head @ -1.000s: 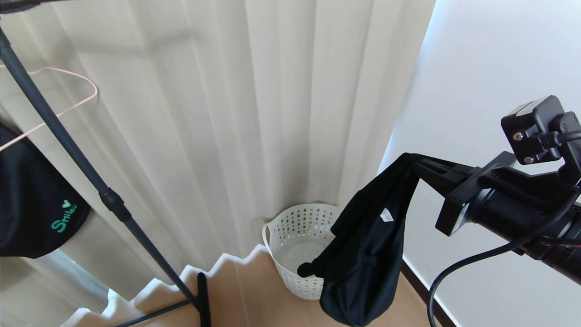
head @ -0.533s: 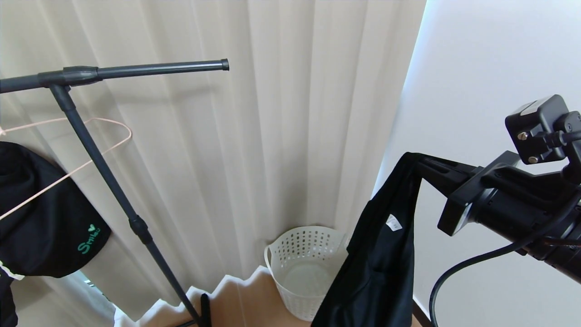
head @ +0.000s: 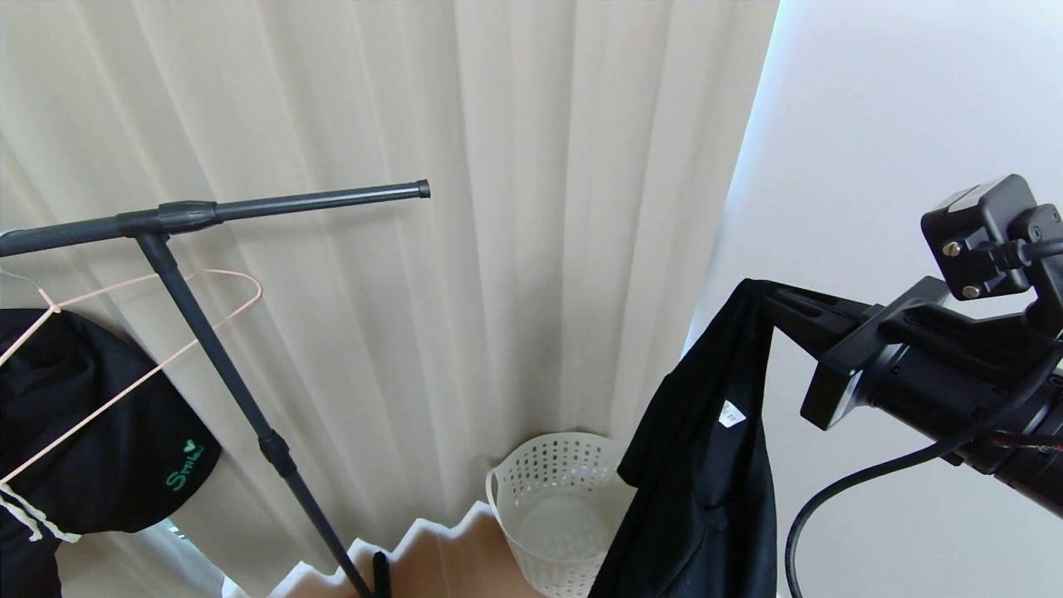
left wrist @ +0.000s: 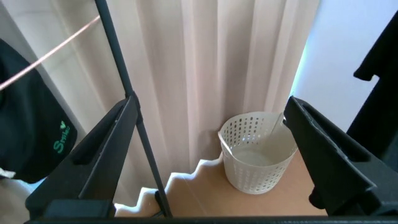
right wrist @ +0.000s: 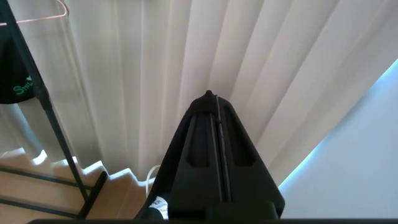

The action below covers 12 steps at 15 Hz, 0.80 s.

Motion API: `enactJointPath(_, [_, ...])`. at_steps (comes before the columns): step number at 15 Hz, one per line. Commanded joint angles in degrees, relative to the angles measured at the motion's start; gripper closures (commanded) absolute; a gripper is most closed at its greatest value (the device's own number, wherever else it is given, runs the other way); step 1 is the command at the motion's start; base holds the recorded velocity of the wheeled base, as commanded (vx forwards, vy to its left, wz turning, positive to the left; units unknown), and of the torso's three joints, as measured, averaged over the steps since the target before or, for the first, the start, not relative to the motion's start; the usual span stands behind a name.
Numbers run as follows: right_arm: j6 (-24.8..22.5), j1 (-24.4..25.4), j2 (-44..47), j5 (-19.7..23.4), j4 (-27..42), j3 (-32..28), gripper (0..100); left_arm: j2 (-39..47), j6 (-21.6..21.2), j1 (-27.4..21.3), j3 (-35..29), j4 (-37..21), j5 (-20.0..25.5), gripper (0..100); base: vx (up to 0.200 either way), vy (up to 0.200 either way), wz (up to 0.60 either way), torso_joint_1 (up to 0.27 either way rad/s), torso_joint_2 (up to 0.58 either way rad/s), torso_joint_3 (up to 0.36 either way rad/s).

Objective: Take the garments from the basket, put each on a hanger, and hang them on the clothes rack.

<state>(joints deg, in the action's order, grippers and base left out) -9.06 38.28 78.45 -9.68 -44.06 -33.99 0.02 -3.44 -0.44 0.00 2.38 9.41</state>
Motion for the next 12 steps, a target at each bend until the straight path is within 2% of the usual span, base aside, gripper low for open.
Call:
enactJointPath(1, [0.0, 0.04, 0.22, 0.01, 0.02, -0.03, 100, -0.02, 0.01, 0.0, 0.0, 0.0, -0.01, 0, 0.0, 0.0, 0.0, 0.193, -0.43, -0.237])
enactJointPath(8, [-0.17, 0.04, -0.14, 0.01, -0.06, 0.15, 100, -0.02, 0.27, 0.0, 0.0, 0.08, -0.27, 0, 0.0, 0.0, 0.0, 0.174, -0.38, -0.21])
enactJointPath(12, [-0.52, 0.04, -0.75, -0.08, -0.06, 0.85, 100, -0.02, 0.19, 0.0, 0.0, 0.08, -0.27, 0, 0.0, 0.0, 0.0, 0.013, -0.03, -0.015])
